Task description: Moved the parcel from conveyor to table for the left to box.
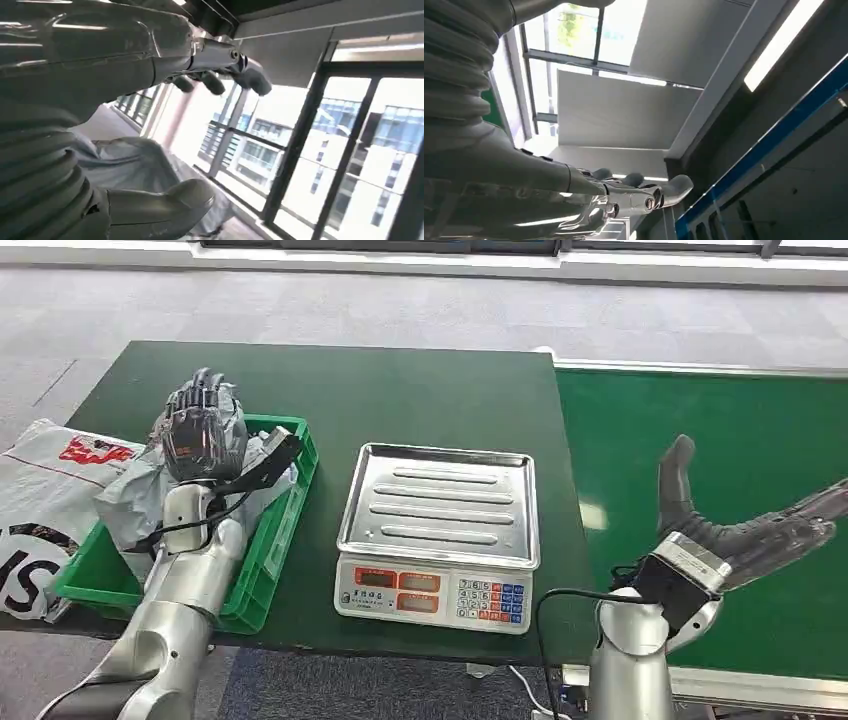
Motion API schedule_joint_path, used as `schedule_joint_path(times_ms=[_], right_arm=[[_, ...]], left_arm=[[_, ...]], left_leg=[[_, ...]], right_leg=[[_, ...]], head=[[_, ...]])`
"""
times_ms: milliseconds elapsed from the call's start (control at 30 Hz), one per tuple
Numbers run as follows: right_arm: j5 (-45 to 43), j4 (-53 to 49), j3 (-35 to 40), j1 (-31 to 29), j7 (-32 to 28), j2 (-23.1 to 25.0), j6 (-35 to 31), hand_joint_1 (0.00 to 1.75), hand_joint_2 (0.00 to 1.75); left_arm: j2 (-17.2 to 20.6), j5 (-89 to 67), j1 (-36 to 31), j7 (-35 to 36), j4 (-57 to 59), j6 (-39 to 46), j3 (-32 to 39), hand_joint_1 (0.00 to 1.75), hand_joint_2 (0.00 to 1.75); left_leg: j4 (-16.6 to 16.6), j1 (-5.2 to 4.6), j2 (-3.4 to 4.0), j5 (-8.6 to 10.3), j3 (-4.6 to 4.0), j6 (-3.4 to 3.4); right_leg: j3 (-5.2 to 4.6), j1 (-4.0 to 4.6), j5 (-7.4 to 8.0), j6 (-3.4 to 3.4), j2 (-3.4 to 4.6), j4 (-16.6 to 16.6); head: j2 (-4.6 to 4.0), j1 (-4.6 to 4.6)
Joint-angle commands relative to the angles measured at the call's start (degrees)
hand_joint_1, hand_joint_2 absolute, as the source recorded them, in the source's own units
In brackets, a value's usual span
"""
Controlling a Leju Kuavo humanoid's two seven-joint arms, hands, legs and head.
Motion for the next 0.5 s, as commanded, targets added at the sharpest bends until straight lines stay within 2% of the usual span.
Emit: schedule_joint_path(times_ms=[33, 133, 233, 433, 467, 500], right_arm=[[0.3, 3.5, -1.3, 1.4, 0.0, 2.8, 0.0, 0.0, 1.75], [0.5, 3.7, -1.8, 1.8, 0.0, 2.8, 0.0, 0.0, 1.75], [0.6, 3.6, -1.9, 2.1, 0.0, 2.8, 0.0, 0.0, 1.75], [0.8, 2.7, -2.3, 3.1, 0.0, 2.8, 0.0, 0.0, 1.75], [0.8, 2.7, -2.3, 3.1, 0.0, 2.8, 0.0, 0.0, 1.75], [0.8, 2.5, -2.3, 3.3, 0.0, 2.8, 0.0, 0.0, 1.75]], left_arm=[[-10.3, 31.3, -1.2, -27.6, -7.2, -1.7, 17.6, 0.0, 1.75], [-10.8, 44.6, 5.0, -25.2, -21.4, -7.9, 7.6, 0.0, 1.75], [-11.2, 47.9, 6.9, -24.9, -25.5, -9.1, 5.4, 0.0, 1.75], [-10.7, 59.8, 14.9, -24.2, -41.1, -14.5, -3.4, 0.0, 1.75], [-10.7, 59.8, 14.9, -24.2, -41.1, -14.5, -3.4, 0.0, 1.75], [-10.6, 60.5, 16.0, -24.0, -43.0, -15.0, -4.4, 0.0, 1.75]], left_leg=[[-0.1, 0.11, -0.01, -0.02, 0.15, -0.01], [-0.1, 0.08, -0.1, -0.01, 0.1, 0.01], [0.0, 0.09, -0.01, -0.02, 0.07, 0.0], [0.0, 0.09, 0.0, -0.04, 0.07, -0.01], [-0.2, 0.15, -0.02, -0.08, 0.27, -0.01], [-0.1, 0.08, -0.04, -0.04, 0.06, -0.01]], right_leg=[[0.2, 0.13, 0.0, -0.07, -0.06, -0.2], [0.19, 0.1, -0.02, -0.05, -0.15, -0.1], [0.15, 0.09, 0.0, -0.05, -0.05, -0.1], [0.11, 0.09, -0.02, -0.05, -0.03, -0.1], [0.35, 0.17, -0.05, -0.1, -0.09, -0.3], [0.09, 0.1, -0.03, -0.05, -0.06, -0.1]], head=[[-0.02, 0.0], [-0.02, 0.0], [0.0, 0.0], [0.0, 0.0], [0.0, 0.0], [0.0, 0.0]])
